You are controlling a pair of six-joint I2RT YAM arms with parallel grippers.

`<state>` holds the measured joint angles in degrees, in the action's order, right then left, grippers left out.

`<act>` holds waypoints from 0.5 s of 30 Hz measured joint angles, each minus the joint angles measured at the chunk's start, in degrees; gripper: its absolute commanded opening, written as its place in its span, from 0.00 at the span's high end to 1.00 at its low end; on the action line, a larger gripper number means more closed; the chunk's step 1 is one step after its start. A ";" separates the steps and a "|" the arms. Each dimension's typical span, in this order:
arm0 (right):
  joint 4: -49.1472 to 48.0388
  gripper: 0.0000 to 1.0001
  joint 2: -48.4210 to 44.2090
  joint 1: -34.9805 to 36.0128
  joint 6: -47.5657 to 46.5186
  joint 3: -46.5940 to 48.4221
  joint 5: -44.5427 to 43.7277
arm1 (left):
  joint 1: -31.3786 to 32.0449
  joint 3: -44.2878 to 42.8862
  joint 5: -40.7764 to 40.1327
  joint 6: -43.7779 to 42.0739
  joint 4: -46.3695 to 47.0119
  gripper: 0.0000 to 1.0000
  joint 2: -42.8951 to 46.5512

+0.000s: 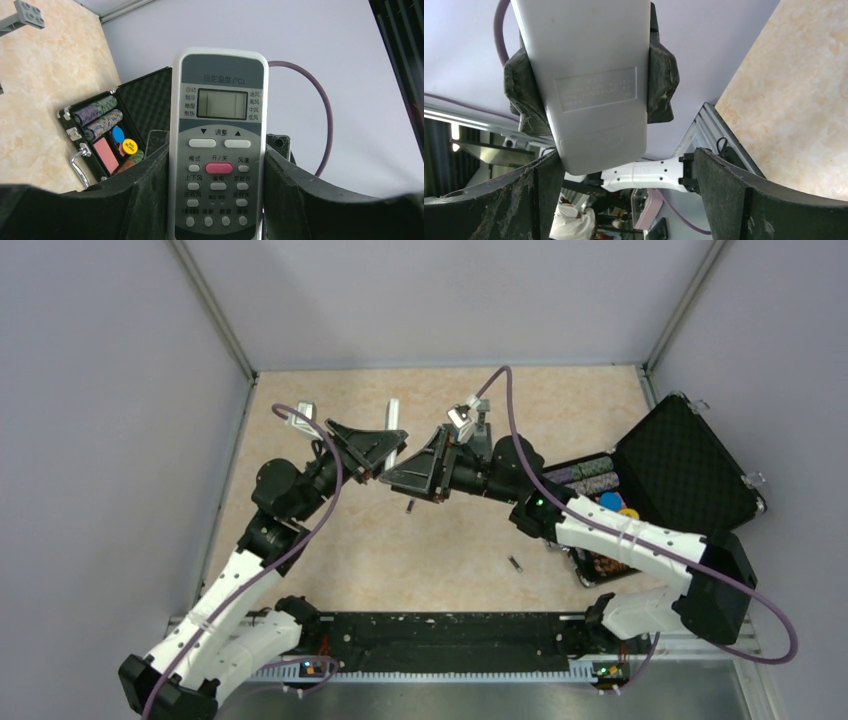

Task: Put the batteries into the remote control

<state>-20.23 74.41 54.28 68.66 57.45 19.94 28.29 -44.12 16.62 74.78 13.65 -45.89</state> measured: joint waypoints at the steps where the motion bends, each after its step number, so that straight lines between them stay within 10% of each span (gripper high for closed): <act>1: -0.61 0.08 0.24 0.00 0.57 0.00 0.11 | 0.00 0.04 0.04 0.22 0.17 1.00 -0.02; 15: -10.86 0.28 2.78 0.04 8.41 -0.13 1.14 | 0.00 2.64 0.46 3.34 4.35 1.00 0.04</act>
<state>-31.09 77.19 54.33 77.08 57.32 21.08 28.29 -41.47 17.08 78.13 18.00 -45.84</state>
